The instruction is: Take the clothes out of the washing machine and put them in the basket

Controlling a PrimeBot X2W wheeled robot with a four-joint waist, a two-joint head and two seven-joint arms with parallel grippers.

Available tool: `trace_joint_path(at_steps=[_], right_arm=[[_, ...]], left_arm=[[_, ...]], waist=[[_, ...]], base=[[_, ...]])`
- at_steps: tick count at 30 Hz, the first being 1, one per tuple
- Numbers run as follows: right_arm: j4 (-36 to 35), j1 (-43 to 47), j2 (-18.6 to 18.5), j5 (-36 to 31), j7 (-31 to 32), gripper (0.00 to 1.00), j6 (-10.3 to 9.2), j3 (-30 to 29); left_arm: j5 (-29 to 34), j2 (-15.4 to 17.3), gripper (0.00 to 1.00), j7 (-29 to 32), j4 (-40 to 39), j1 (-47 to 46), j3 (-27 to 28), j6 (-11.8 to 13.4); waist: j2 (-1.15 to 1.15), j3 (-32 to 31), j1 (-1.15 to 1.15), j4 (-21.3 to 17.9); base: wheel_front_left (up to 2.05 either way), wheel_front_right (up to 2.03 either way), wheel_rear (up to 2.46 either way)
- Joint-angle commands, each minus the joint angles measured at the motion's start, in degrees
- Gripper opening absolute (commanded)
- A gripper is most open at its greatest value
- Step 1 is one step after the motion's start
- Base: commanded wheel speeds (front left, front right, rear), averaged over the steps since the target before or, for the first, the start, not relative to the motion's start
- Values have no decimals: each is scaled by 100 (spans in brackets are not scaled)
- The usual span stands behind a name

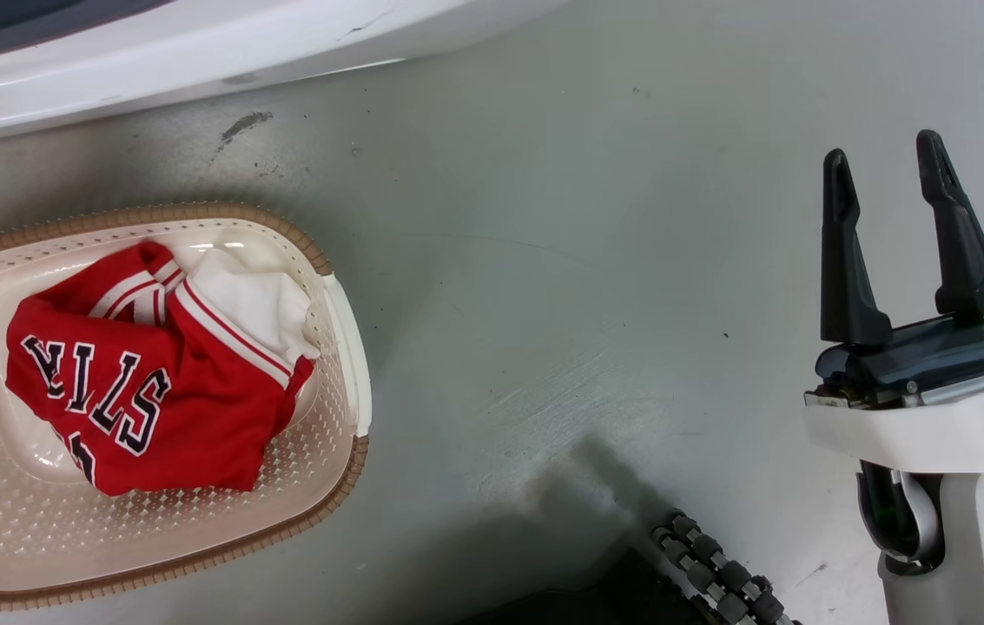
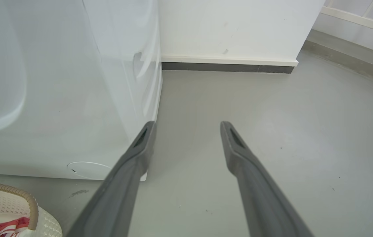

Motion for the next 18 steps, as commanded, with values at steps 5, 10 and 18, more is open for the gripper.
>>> trace_joint_path(at_steps=[5, 10, 18], right_arm=[[-6, -109, 9, 41, -14, 100, -4, -22], [28, -107, 9, 14, -14, 100, -4, -7], [92, -53, 9, -124, -14, 100, -4, -61]], left_arm=[[99, 44, 0, -186, -38, 121, -159, 37], [49, -12, 0, -320, -112, 124, -170, 71], [-206, -192, 0, -886, -215, 491, -69, 129]], waist=[[0, 31, 0, 17], [0, -7, 0, 54], [0, -347, 0, 206]], base=[[0, 0, 0], [0, 0, 0], [0, 0, 0]])
